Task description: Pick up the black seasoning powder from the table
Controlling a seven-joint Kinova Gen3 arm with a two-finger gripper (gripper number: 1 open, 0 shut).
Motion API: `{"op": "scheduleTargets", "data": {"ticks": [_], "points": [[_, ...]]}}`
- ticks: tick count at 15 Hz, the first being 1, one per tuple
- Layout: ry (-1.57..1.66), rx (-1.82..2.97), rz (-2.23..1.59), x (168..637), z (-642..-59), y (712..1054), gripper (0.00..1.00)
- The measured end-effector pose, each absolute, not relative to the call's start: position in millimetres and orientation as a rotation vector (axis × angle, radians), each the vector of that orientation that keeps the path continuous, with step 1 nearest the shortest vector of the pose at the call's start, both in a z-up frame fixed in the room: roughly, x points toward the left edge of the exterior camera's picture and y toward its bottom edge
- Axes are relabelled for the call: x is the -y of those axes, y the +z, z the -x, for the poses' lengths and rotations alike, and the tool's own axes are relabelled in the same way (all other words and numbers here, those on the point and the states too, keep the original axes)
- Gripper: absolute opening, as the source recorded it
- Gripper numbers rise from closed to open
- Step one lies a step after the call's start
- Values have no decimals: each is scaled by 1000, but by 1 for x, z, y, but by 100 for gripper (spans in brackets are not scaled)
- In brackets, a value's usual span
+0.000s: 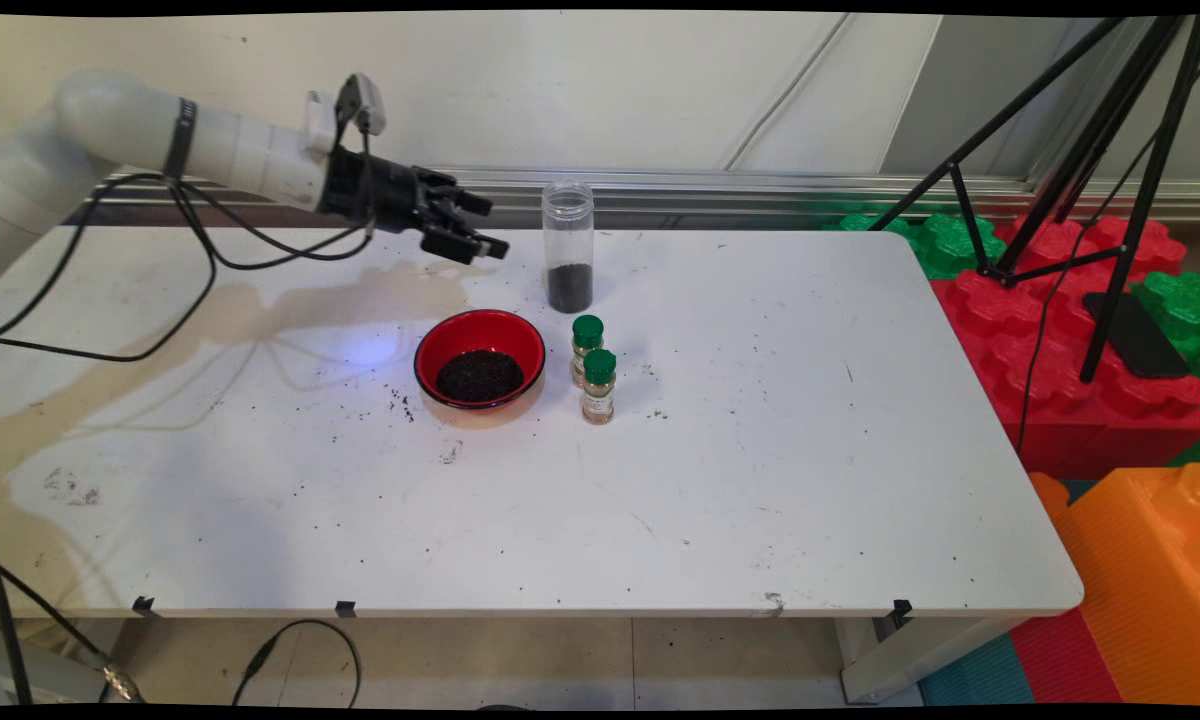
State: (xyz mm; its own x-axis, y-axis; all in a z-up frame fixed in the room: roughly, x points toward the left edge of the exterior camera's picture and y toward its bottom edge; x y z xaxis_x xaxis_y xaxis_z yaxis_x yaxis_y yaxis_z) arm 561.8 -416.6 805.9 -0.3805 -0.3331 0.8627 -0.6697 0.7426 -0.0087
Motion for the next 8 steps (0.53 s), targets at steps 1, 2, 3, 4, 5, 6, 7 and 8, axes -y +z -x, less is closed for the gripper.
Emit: {"op": "scheduleTargets", "data": {"ticks": [1,2,3,4,5,6,7,8], "points": [[451,1987,-745,421,-558,801,100],[455,1982,-728,426,-553,796,100],[460,1978,-712,430,-549,791,100],[464,1974,-699,434,-546,786,100],[466,1972,-692,436,-544,783,100],[471,1970,-680,439,-541,779,100],[473,1969,-674,441,-539,776,100],[478,1968,-664,444,-536,771,100]]}}
